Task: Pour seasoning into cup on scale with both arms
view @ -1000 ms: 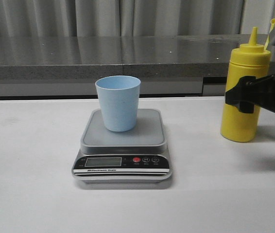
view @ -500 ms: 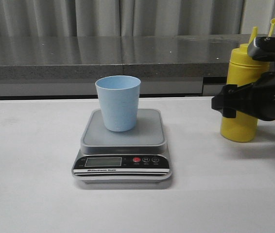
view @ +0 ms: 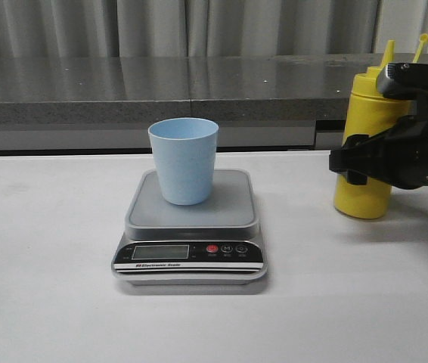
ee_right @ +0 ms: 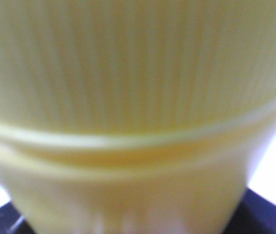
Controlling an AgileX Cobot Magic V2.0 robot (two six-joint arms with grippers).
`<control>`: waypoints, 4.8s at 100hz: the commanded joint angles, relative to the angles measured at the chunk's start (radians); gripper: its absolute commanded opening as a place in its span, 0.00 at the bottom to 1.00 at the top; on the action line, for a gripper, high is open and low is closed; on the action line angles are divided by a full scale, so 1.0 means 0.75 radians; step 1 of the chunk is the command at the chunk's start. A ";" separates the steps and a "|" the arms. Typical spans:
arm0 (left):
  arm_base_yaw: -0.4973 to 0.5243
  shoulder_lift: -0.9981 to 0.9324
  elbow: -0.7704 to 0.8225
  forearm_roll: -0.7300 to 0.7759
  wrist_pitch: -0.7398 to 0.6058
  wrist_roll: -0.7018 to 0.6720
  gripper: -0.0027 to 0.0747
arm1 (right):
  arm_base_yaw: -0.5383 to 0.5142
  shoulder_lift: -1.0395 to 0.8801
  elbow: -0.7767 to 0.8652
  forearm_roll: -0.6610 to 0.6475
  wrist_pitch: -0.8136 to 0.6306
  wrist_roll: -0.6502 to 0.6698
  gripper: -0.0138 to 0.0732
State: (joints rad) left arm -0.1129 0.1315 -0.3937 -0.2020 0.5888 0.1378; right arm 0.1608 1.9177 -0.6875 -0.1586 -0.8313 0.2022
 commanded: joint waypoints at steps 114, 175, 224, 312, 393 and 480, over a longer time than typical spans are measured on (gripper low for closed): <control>0.003 0.016 -0.033 -0.025 -0.106 -0.012 0.01 | 0.317 -0.478 -0.478 -0.885 1.261 0.004 0.08; 0.003 0.016 -0.033 -0.025 -0.106 -0.012 0.01 | 0.490 -0.357 -0.588 -1.971 1.664 0.410 0.08; 0.003 0.016 -0.033 -0.025 -0.106 -0.012 0.01 | 0.547 -0.275 -0.585 -2.187 1.858 0.197 0.08; 0.003 0.016 -0.033 -0.025 -0.106 -0.012 0.01 | 0.606 -0.226 -0.585 -2.187 1.964 -0.031 0.08; 0.003 0.016 -0.033 -0.025 -0.106 -0.012 0.01 | 0.623 -0.289 -0.590 -2.166 1.935 0.220 0.08; 0.003 0.016 -0.033 -0.025 -0.106 -0.012 0.01 | 0.148 -0.556 -0.500 -0.824 1.075 0.492 0.09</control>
State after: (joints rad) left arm -0.1129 0.1315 -0.3937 -0.2020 0.5888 0.1378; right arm 0.3124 1.5470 -1.0698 -0.8680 0.0968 0.6437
